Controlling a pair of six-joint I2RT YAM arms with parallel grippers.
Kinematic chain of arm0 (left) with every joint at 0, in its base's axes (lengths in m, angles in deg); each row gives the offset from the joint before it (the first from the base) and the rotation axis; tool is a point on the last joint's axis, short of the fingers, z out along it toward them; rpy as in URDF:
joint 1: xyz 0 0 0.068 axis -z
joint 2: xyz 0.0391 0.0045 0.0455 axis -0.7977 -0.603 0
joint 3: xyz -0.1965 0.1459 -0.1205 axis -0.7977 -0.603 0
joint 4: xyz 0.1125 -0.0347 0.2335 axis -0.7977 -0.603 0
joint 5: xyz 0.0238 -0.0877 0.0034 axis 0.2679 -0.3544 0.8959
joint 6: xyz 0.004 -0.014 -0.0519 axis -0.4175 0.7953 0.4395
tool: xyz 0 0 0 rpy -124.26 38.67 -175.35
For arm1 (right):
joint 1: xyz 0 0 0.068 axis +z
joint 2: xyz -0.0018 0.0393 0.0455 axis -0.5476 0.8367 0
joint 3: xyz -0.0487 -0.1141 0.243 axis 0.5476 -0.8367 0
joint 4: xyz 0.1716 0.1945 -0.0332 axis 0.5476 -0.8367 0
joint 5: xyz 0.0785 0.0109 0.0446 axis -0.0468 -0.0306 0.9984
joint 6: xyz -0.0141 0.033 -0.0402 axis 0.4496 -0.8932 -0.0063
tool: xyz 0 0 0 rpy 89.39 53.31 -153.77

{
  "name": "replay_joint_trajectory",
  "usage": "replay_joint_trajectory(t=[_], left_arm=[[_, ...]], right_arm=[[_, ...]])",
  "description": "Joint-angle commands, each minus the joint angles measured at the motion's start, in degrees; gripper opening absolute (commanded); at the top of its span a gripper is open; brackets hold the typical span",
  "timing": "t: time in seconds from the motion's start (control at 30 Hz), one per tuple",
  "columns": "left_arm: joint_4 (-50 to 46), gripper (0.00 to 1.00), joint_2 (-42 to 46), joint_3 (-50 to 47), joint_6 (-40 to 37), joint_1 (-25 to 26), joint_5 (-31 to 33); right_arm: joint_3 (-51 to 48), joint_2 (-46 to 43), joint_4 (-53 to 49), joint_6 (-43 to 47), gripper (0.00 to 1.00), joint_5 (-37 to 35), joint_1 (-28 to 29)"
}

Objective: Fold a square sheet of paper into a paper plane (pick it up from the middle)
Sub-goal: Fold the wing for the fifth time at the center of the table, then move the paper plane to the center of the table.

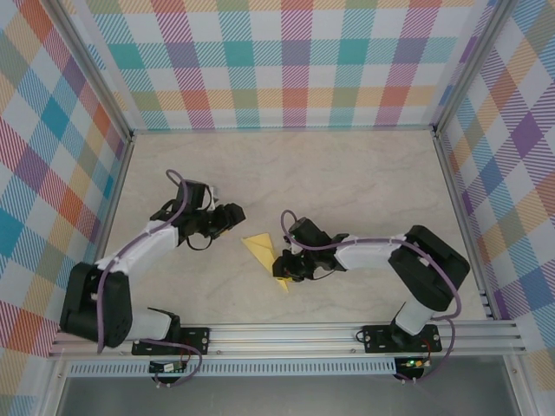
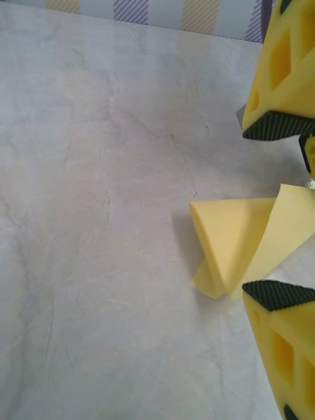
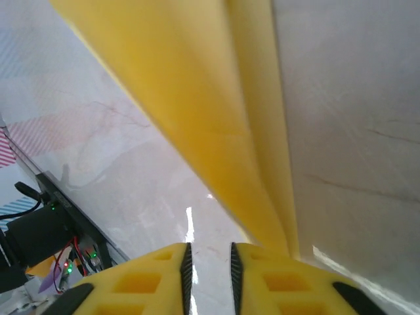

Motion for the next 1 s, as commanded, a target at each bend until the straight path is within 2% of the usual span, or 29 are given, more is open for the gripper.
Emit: replay_joint_trajectory(t=[0.0,0.13,0.2,0.3,0.53,0.6,0.67,0.97], left_arm=[[-11.3,0.68,5.0,0.0,5.6,4.1,7.2],[-11.8,0.79,7.4,-1.9,13.3,12.5,13.8],[-13.0,0.84,5.4,-0.8,15.5,16.6,17.2],[-17.8,0.83,0.3,3.3,16.9,20.6,21.7],[-16.9,0.76,-4.7,2.4,18.3,21.8,21.4],[-14.3,0.68,-5.9,1.3,17.1,21.8,19.3],[-13.6,0.65,-6.9,0.9,16.7,21.8,18.6],[-14.4,0.51,-3.6,-3.1,17.2,21.2,19.7]], right_arm=[[-0.1,-7.8,-6.7,3.2,0.32,-8.7,-0.6],[-2.7,-13.5,-13.5,0.9,0.4,-19.0,-3.1],[-4.1,-14.9,-12.7,0.6,0.41,-20.1,-3.7],[-5.3,-16.0,-9.3,2.3,0.43,-17.3,-3.7],[-2.9,-11.8,-5.9,6.3,0.53,-11.0,-3.7],[-0.9,-9.2,-5.7,7.4,0.56,-9.1,-3.4],[1.1,-7.0,-7.1,8.3,0.57,-9.4,-2.8],[7.8,0.7,-9.0,11.4,0.6,-7.2,-0.8]])
